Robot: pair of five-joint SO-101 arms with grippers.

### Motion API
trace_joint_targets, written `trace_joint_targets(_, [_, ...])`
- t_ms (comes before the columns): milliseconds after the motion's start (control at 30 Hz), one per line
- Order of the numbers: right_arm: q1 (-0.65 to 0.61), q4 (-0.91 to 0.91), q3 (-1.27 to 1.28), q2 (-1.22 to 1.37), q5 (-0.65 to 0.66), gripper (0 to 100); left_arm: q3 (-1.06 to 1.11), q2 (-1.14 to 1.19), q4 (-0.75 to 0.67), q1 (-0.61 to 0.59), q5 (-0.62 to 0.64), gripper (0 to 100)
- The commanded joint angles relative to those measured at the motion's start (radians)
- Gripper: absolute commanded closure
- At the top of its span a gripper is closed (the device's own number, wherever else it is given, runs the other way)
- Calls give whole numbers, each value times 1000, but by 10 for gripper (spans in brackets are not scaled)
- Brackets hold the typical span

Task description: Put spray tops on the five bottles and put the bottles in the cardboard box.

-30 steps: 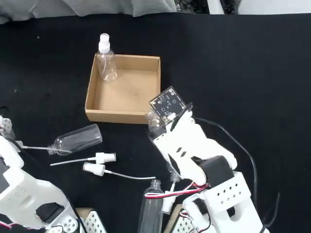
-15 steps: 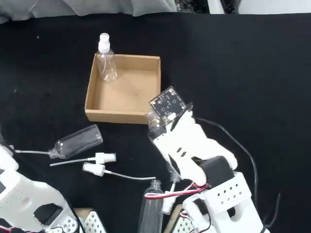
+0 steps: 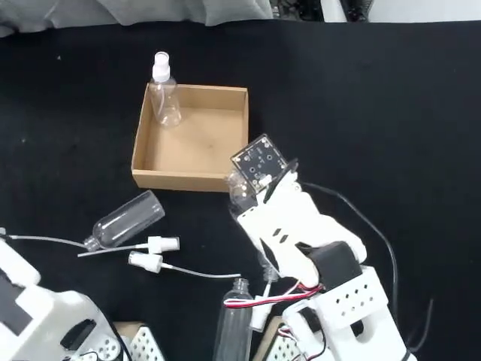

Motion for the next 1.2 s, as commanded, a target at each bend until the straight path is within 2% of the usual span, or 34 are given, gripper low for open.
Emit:
trace_joint_targets(0, [31,-23,-8,-2,-9,969,18,-149,-3,-4,2,972])
trace_joint_targets(367, [28,-9,-8,-47,-9,969,97,-336,-3,-2,2,972])
trace_joint_targets(533, [-63,-15,61,-179,-9,969,91,-400,-3,2,3,972])
trace_joint_targets(800, [-81,-17,128,-366,-2,969,97,-540,-3,131,3,972])
trace_joint_targets(1167, [-84,-98,208,-424,0,969,128,-773,-8,308,6,972])
